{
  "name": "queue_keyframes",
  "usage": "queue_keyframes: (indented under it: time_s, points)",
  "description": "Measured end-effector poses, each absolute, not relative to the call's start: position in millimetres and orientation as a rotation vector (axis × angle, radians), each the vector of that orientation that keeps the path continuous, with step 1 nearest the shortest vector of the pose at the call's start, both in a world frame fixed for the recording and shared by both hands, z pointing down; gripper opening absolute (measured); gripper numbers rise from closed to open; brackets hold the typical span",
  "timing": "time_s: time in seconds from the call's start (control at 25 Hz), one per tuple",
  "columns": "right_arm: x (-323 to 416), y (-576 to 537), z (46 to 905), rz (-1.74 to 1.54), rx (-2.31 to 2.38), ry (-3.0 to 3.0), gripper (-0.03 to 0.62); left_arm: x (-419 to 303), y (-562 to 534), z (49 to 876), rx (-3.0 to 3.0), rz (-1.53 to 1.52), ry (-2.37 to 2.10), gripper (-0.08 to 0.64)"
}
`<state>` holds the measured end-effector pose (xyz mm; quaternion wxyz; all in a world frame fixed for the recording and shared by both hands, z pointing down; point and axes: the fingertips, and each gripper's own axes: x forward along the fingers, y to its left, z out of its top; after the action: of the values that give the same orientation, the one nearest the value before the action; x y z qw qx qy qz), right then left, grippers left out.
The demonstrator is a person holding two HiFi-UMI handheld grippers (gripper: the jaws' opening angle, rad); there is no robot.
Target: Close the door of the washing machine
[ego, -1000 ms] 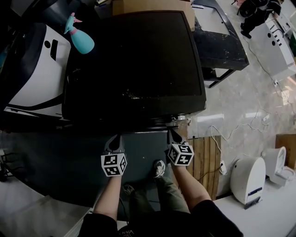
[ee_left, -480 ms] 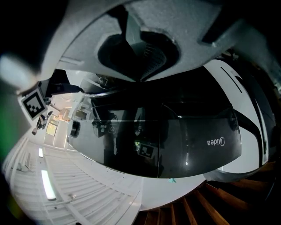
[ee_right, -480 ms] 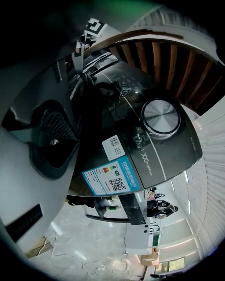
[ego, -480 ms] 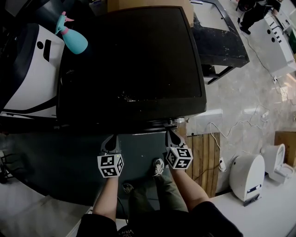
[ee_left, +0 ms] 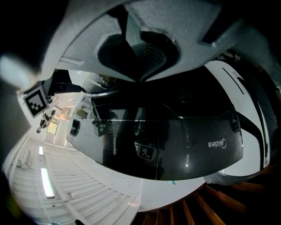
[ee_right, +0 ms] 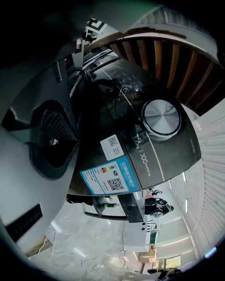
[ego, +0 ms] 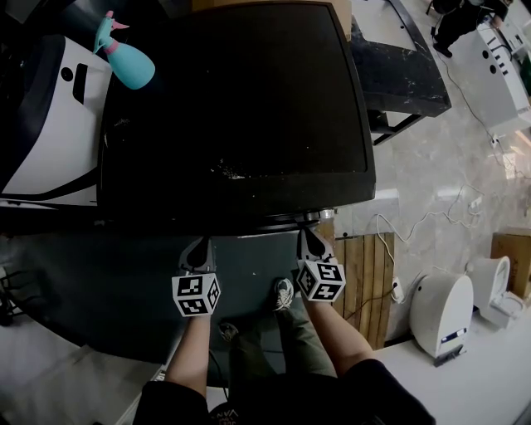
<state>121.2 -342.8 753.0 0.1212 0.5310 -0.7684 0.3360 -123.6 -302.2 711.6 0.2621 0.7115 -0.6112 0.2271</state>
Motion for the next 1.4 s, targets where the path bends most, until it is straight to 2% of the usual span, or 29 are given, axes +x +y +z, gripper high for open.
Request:
queue_keyframes:
  time_s: [0.44, 0.76, 1.4]
  points:
    - [118.9, -347.2, 750.9, 0.904, 1.477, -2.276, -0.002, -123.0, -303.4, 711.4, 1.954, 0.616, -1.634, 0.012]
    - [113.6, -341.7, 746.2, 0.966, 1.384, -2.293, 0.0, -120.3, -296.7, 700.0, 1.96, 0.607, -1.624, 0.011]
    - [104.5, -262.1, 647.7, 0.85, 1.515, -2.358, 0.0, -97.1, -234.9, 616.0, 2.21, 0.541, -1.5, 0.011]
